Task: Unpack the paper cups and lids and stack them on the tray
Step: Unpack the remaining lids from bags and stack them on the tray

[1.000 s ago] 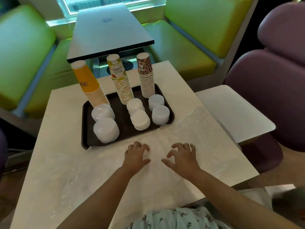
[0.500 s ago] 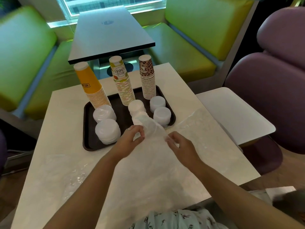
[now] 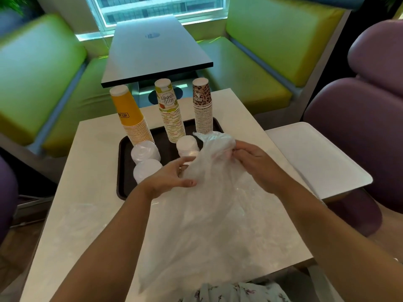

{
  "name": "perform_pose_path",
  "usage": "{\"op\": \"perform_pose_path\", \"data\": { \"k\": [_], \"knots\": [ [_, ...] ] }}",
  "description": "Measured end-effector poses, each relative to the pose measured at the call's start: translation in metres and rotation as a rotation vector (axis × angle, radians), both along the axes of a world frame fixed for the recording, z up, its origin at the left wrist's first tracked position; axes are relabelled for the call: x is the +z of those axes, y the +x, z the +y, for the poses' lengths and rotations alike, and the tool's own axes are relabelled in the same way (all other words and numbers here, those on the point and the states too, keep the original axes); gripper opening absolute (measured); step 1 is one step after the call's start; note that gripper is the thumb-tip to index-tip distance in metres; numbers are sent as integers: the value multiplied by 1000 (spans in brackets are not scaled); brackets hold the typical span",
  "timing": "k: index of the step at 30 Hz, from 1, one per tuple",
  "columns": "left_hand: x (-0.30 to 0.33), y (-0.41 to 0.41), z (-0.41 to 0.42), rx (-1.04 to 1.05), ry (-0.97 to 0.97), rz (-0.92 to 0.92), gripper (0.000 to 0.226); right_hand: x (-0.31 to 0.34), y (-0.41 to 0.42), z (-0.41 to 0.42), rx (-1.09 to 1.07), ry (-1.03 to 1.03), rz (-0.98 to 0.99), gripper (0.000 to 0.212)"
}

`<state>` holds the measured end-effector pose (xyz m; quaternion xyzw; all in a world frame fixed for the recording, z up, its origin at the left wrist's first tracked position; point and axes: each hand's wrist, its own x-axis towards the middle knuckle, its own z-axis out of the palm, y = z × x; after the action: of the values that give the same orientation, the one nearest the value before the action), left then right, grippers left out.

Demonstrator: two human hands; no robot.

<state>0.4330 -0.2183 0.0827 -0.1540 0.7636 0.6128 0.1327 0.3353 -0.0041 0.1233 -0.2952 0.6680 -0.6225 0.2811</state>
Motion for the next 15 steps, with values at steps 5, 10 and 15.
{"op": "perform_pose_path", "data": {
  "k": [5,10,15],
  "knots": [
    [5,0,0,80,288,79,24,-2,-25,9,-117,-106,-141,24],
    [6,-13,7,418,381,216,20,-32,-22,12,-365,-116,-548,62],
    [9,-20,20,399,172,245,29,-47,17,1,-238,-88,-469,104]
  ]
}}
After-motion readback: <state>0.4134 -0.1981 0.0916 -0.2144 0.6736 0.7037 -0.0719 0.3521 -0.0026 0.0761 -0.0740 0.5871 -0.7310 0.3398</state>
